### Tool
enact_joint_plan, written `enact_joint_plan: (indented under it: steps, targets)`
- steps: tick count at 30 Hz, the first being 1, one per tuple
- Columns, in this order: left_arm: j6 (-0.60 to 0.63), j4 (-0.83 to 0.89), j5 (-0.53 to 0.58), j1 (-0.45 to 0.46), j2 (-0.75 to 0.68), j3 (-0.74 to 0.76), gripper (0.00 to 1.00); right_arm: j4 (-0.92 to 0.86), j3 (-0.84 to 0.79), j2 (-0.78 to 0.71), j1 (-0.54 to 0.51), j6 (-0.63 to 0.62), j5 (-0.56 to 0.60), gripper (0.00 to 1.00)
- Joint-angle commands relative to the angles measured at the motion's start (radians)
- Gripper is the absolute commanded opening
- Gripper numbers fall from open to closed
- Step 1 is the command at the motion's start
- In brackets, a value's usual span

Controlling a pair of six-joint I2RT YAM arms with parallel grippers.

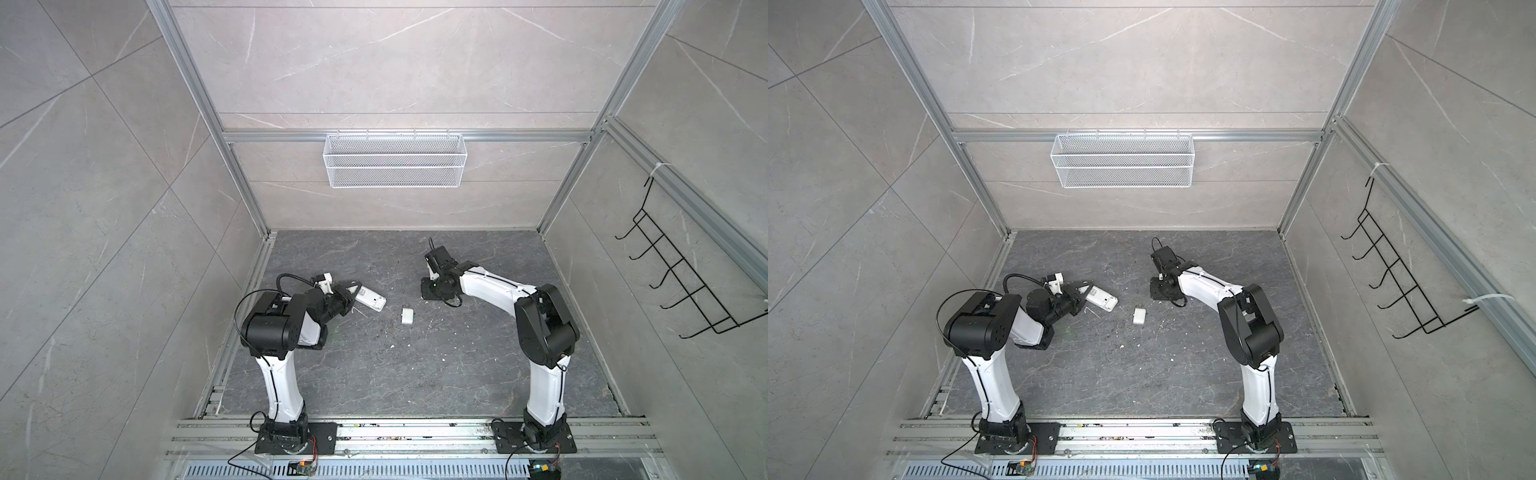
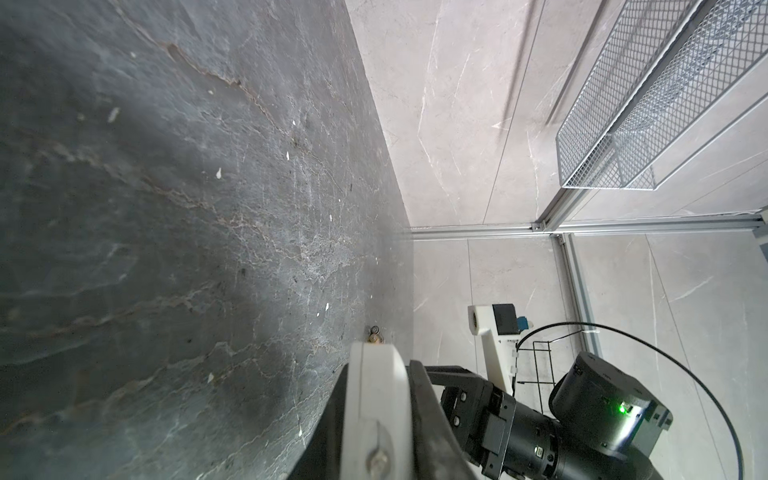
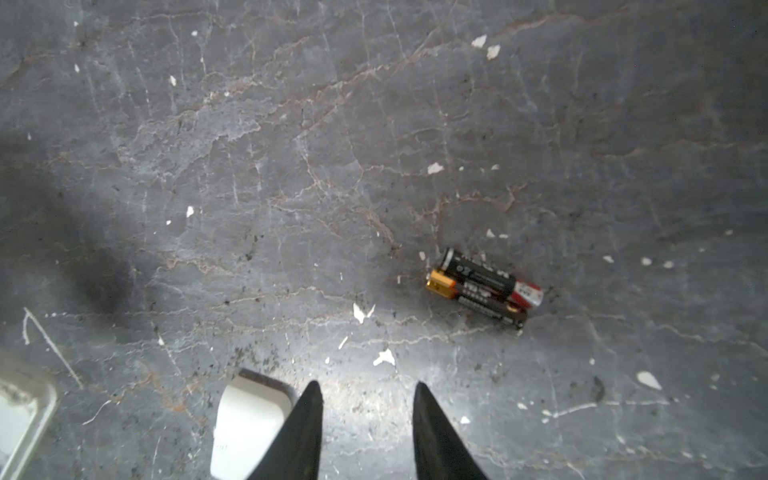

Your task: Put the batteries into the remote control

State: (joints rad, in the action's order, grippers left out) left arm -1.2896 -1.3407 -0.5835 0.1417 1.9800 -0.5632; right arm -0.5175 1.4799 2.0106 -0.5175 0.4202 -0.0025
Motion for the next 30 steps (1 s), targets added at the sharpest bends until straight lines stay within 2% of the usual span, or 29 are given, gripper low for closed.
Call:
enact_joint_plan:
  steps: [1,12,30]
  targets:
    - [0.050,-0.073,-0.037,0.005,0.001,-0.011,0.05,-0.110,0.077,0.046,0.006,-0.091,0.068,0.35]
    - [0.053,-0.073,-0.041,0.006,0.014,-0.013,0.04,-0.185,0.177,0.129,0.031,-0.127,0.078,0.36]
    - [0.048,-0.073,-0.061,0.008,0.018,-0.030,0.03,-0.228,0.233,0.185,0.050,-0.164,0.055,0.40]
